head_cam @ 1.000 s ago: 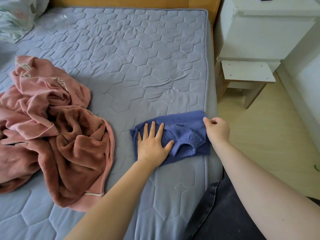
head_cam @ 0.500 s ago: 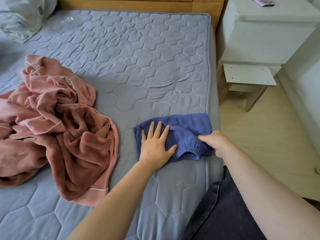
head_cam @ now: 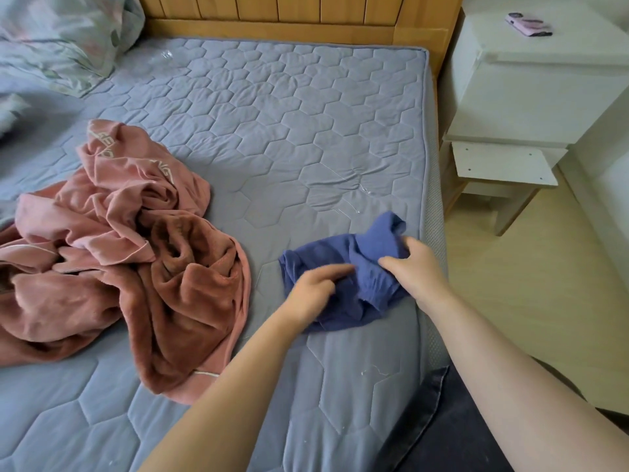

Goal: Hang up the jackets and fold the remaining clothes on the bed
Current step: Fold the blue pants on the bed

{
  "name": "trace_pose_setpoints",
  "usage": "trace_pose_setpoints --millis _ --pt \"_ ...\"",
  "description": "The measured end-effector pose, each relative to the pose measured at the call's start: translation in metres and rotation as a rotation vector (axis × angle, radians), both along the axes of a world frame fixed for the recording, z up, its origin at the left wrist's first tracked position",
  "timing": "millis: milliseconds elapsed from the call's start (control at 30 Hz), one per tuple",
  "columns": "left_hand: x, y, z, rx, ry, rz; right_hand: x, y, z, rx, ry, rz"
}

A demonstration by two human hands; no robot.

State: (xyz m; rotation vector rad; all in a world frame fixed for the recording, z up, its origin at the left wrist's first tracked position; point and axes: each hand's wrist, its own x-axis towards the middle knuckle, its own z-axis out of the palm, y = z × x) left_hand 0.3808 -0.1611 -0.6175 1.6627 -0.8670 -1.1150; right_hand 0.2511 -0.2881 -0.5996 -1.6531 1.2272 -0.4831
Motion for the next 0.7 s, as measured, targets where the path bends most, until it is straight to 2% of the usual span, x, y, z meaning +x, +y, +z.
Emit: trace_pose_setpoints --millis 67,100,200,300,433,600,700 --pt "0.010 0.000 0.008 0.006 0.321 0.319 0.012 0.016 0.010 -0.019 -0.060 0.107" --pt "0.018 0.002 0.010 0.043 0.402 0.413 0.019 0.024 0.014 0.003 -0.108 0.158" --pt "0.037 0.010 0.014 0.112 0.472 0.454 0.035 0.043 0.016 0.112 -0.170 0.249" --pt "0.045 0.011 0.014 0.220 0.437 0.479 0.040 0.050 0.009 0.146 -0.107 0.318" --pt "0.046 -0.005 0.010 0.329 0.237 0.566 0.036 0.054 0.002 0.271 -0.187 0.347" --pt "0.047 -0.014 0.004 0.316 -0.025 0.493 0.023 0.064 -0.005 0.109 -0.177 0.389" --pt "0.045 -0.012 0.008 0.284 0.086 0.570 0.013 0.067 -0.018 -0.129 -0.010 0.364"
